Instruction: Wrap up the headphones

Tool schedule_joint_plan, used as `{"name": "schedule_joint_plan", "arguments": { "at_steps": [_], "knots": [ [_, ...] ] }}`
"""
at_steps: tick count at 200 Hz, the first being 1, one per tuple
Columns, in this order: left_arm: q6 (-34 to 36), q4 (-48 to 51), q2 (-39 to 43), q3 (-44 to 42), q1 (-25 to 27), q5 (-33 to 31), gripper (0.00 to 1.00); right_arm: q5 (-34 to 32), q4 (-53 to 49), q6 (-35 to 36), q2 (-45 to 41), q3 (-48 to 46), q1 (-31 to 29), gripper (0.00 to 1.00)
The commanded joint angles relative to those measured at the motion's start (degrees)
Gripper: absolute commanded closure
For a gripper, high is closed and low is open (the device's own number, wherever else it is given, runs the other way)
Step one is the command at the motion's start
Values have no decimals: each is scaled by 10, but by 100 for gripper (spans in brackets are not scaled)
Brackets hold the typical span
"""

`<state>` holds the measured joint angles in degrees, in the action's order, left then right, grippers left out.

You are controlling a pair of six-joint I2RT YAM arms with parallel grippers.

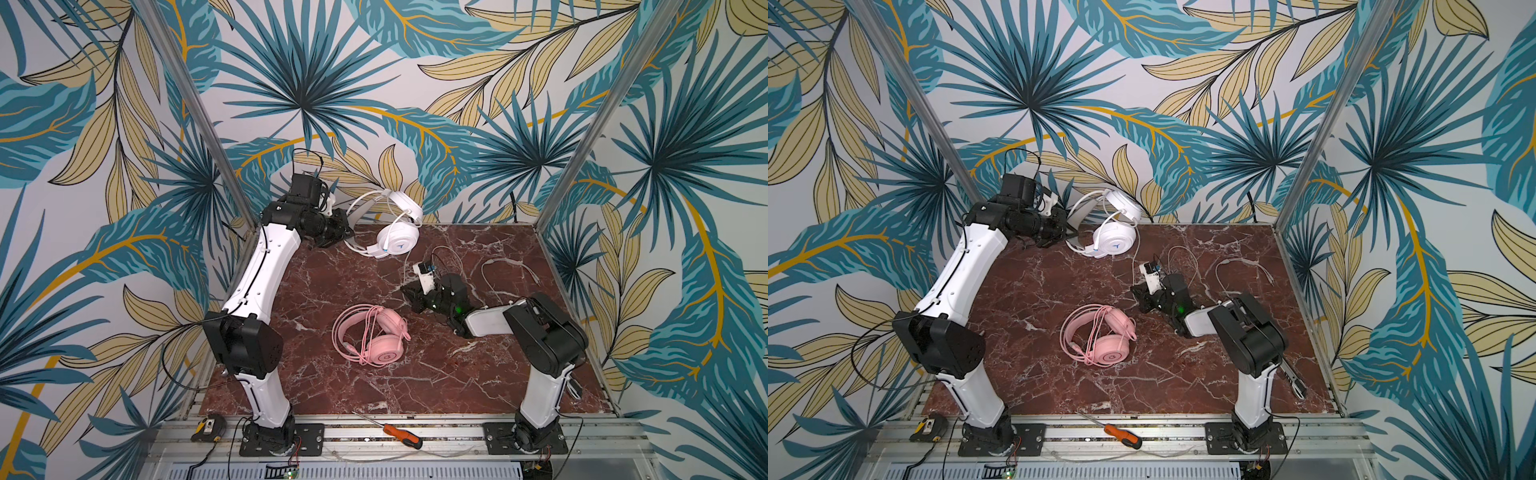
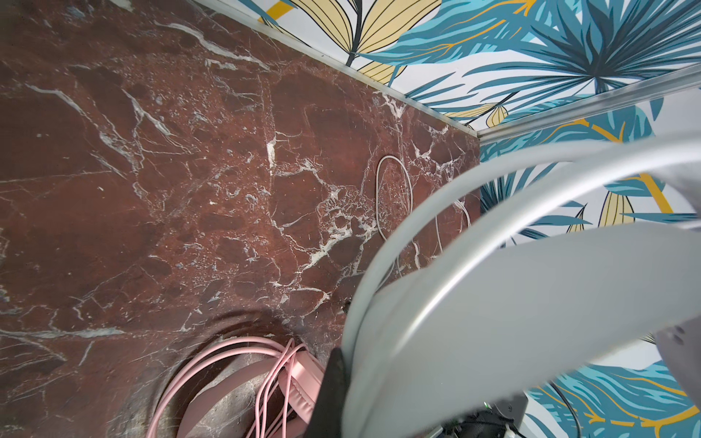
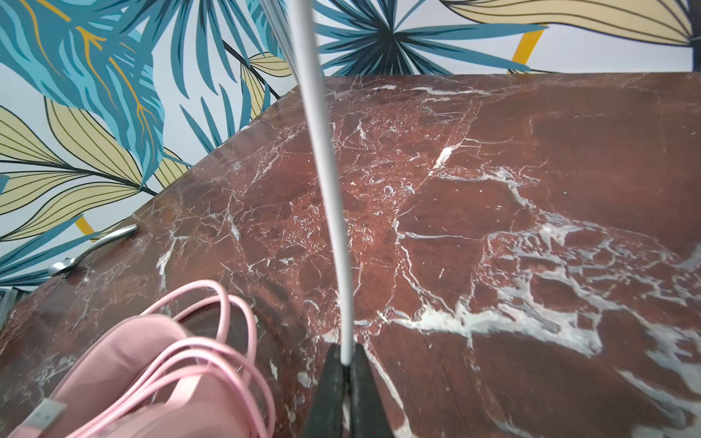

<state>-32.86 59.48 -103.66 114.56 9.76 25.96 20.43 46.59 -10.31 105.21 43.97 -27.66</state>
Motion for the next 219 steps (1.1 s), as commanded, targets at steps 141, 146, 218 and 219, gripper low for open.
{"name": "schedule_joint_plan", "arguments": {
  "at_steps": [141,146,218,219],
  "knots": [
    [-70,-32,-43,-3,27,-181,100,15,-792,340,-272,194,-69,100],
    [-70,-32,-44,-7,29,-184,100,17,-810,348,-270,206,-71,100],
    [-20,-31,-69,-62,69,-279,100,51,-1068,445,-173,431,-78,100],
    [-19,-31,-70,-63,70,-280,100,51,-1070,445,-172,434,-78,100]
  ]
}}
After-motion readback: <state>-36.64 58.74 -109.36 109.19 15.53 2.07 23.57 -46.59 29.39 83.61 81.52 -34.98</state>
